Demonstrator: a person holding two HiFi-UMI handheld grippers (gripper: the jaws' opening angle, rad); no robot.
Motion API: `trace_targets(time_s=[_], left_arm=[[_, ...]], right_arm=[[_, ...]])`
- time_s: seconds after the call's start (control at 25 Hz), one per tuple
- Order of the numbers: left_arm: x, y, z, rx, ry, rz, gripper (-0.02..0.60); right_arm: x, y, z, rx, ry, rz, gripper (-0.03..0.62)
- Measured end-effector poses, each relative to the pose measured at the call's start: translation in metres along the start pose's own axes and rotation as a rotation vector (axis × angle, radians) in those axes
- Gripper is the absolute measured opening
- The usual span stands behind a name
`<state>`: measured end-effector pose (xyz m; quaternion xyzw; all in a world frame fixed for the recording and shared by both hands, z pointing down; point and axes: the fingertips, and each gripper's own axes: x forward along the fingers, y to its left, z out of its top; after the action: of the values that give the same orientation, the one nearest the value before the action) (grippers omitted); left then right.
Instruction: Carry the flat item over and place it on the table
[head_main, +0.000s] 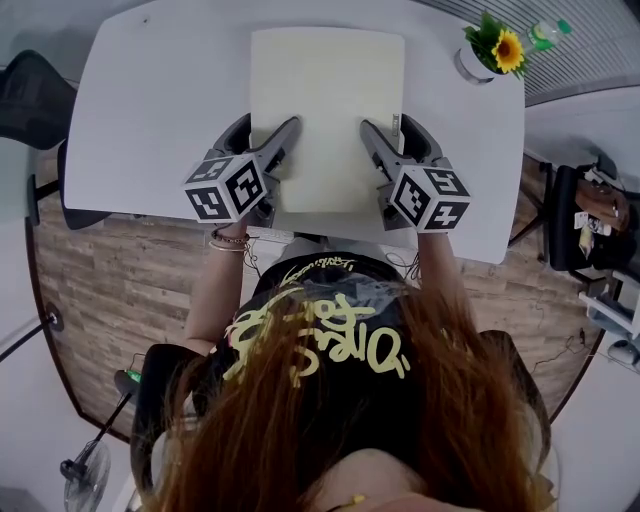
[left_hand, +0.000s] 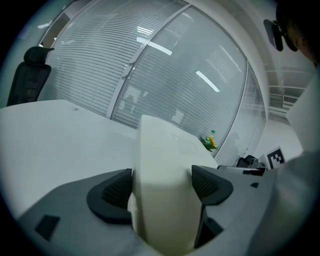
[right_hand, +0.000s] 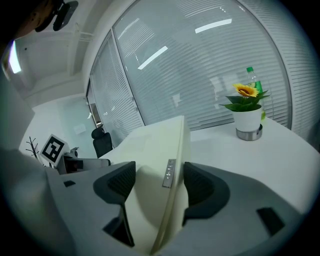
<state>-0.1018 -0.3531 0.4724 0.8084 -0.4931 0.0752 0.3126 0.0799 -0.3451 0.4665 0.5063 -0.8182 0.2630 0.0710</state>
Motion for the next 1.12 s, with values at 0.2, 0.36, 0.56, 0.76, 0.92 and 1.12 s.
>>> trace_targets(time_s=[0.2, 0.36, 0.56, 0.76, 0.92, 1.12], left_arm=[[0.003, 0.002, -0.002, 0.002, 0.018, 0.007, 0.373], [0.005, 0.004, -0.004, 0.003, 0.033, 0.015, 0.373], [0.009, 0.005, -0.006, 0.006, 0.049, 0.028, 0.371], [0.012, 0.008, -0.007, 0.007, 0.066, 0.040, 0.368], [0.012, 0.009, -0.008, 0.008, 0.075, 0.049, 0.368], [0.012, 0.011, -0.009, 0.005, 0.089, 0.057, 0.367]], right_arm=[[0.002, -0.001, -0.003, 0.004, 0.009, -0.005, 0.305], [0.005, -0.002, -0.006, 0.008, 0.020, -0.008, 0.305], [0.007, -0.006, -0.008, 0.008, 0.032, -0.014, 0.305], [0.011, -0.007, -0.010, 0.022, 0.046, -0.014, 0.305], [0.012, -0.007, -0.011, 0.027, 0.056, -0.014, 0.305], [0.014, -0.007, -0.013, 0.030, 0.072, -0.018, 0.305]])
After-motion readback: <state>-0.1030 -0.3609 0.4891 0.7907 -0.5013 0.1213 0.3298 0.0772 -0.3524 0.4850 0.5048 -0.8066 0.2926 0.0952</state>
